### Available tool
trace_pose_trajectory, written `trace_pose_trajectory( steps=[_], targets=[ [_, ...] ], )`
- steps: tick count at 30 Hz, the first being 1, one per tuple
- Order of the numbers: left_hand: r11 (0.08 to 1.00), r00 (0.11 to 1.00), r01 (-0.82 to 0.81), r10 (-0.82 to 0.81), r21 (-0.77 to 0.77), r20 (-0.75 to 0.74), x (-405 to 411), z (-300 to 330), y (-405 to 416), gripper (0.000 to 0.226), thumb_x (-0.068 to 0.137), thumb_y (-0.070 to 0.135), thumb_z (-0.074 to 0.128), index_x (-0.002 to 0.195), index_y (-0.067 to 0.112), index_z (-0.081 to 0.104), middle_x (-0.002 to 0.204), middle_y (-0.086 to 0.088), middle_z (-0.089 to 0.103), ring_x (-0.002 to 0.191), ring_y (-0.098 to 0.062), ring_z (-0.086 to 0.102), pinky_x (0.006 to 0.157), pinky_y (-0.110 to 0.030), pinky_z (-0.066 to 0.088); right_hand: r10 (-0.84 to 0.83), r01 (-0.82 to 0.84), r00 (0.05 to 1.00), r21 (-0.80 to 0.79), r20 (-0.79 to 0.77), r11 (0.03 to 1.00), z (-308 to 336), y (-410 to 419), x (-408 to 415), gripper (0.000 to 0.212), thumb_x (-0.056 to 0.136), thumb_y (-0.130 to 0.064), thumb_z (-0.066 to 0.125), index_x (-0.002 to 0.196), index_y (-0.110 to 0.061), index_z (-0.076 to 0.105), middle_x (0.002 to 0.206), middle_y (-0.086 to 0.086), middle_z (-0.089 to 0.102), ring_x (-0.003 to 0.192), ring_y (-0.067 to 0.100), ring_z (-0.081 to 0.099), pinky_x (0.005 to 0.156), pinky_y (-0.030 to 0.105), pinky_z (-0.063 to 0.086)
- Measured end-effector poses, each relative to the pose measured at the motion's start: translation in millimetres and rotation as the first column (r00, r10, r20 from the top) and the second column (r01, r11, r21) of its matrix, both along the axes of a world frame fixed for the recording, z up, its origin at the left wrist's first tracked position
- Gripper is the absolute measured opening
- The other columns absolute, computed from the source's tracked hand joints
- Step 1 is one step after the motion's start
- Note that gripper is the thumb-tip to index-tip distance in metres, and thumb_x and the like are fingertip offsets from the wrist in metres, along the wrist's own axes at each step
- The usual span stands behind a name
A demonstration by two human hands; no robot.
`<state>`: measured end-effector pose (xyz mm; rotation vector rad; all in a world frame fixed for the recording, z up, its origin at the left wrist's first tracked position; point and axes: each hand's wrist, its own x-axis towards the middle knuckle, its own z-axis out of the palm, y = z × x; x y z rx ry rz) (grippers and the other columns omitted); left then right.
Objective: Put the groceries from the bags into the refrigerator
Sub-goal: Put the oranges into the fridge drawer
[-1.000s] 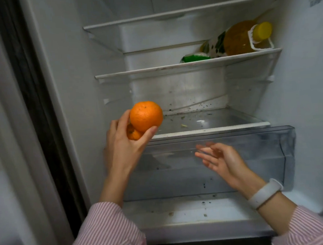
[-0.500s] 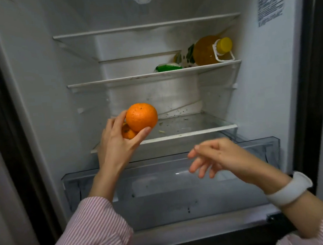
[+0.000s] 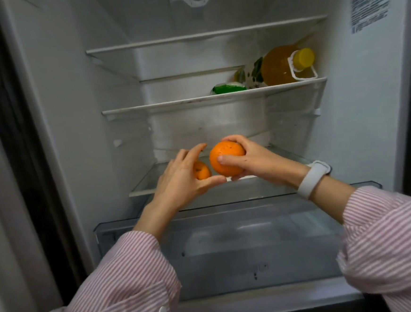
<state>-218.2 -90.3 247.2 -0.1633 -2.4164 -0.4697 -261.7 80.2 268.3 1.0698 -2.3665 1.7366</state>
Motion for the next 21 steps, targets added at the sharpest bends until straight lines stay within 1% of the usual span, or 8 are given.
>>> trace_pose_trajectory(
  steps=[3,6,8,10,13,17,19,21],
  targets=[
    [0.999,0.979,0.034,-0.041,0.04,0.198,-6.1,8.0,-12.1,0.062,0.063,0.05,0.076,0.116,0.024,0.054,0.11,0.002,0.045,0.104,-0.017,0.049,0.088,-0.028,0.043,-0.011,0.023,0.999,0.329,-0.037,0.944,-0.5,17.5,-14.4,0.058,0.083,-0.024,0.065,0.134,-0.019,0.037,0.119,0.001,0.042,0.093,0.014,0.053,0.062,0.022,0.057],
    [0.992,0.838,0.121,-0.088,-0.026,0.539,-15.6,15.3,-16.8,0.04,0.071,0.041,0.075,0.102,0.031,0.053,0.11,0.001,0.052,0.096,-0.015,0.051,0.082,-0.028,0.047,0.034,0.054,0.993,0.684,-0.115,0.728,-0.3,31.0,-31.5,0.047,0.082,-0.031,0.065,0.124,-0.018,0.048,0.117,0.003,0.053,0.097,0.018,0.056,0.075,0.029,0.056],
    [0.982,0.736,0.164,-0.055,-0.099,0.675,-23.5,9.7,-14.8,0.03,0.076,0.037,0.072,0.1,0.032,0.053,0.102,0.004,0.054,0.093,-0.015,0.053,0.083,-0.028,0.047,0.048,0.031,0.996,0.818,-0.072,0.574,-4.4,32.6,-40.2,0.037,0.082,-0.035,0.065,0.112,-0.018,0.053,0.11,0.004,0.059,0.091,0.017,0.059,0.079,0.031,0.055],
    [0.97,0.685,0.222,-0.086,-0.095,0.724,-33.4,0.2,-10.4,0.024,0.078,0.035,0.069,0.099,0.032,0.056,0.099,0.006,0.057,0.093,-0.015,0.055,0.087,-0.029,0.047,0.078,0.016,0.995,0.895,-0.057,0.447,-12.3,31.0,-43.3,0.03,0.084,-0.036,0.061,0.107,-0.018,0.056,0.103,0.001,0.061,0.086,0.014,0.058,0.08,0.029,0.053],
    [0.955,0.629,0.278,-0.097,-0.107,0.771,-45.5,-12.0,-1.6,0.027,0.082,0.034,0.065,0.107,0.026,0.059,0.101,0.005,0.059,0.093,-0.014,0.055,0.089,-0.029,0.045,0.118,-0.007,0.992,0.949,-0.032,0.314,-21.3,26.6,-48.4,0.038,0.082,-0.043,0.058,0.107,-0.015,0.061,0.104,0.003,0.067,0.088,0.016,0.061,0.086,0.032,0.052],
    [0.941,0.615,0.308,-0.082,-0.143,0.784,-60.8,-16.3,-2.1,0.043,0.064,0.047,0.068,0.101,0.028,0.057,0.102,0.004,0.064,0.093,-0.018,0.06,0.087,-0.032,0.05,0.082,-0.09,0.994,0.94,0.066,0.33,-17.6,19.0,-59.7,0.041,0.084,-0.041,0.059,0.113,-0.012,0.058,0.099,0.002,0.065,0.084,0.016,0.061,0.078,0.029,0.054],
    [0.92,0.622,0.35,-0.087,-0.177,0.778,-69.9,-24.4,-8.6,0.032,0.078,0.029,0.067,0.107,0.022,0.055,0.1,0.005,0.06,0.088,-0.014,0.055,0.082,-0.025,0.045,0.097,-0.079,0.994,0.944,0.051,0.321,-18.1,17.0,-68.2,0.04,0.086,-0.042,0.056,0.114,-0.014,0.053,0.097,-0.001,0.06,0.08,0.013,0.059,0.069,0.024,0.052],
    [0.91,0.615,0.375,-0.1,-0.178,0.783,-79.2,-34.4,-16.4,0.027,0.084,0.019,0.062,0.11,0.018,0.053,0.1,0.004,0.056,0.086,-0.01,0.051,0.078,-0.022,0.042,0.121,-0.029,0.993,0.961,-0.005,0.275,-25.1,16.5,-78.0,0.044,0.085,-0.045,0.056,0.117,-0.017,0.049,0.106,0.002,0.059,0.091,0.021,0.061,0.075,0.03,0.053]
  ],
)
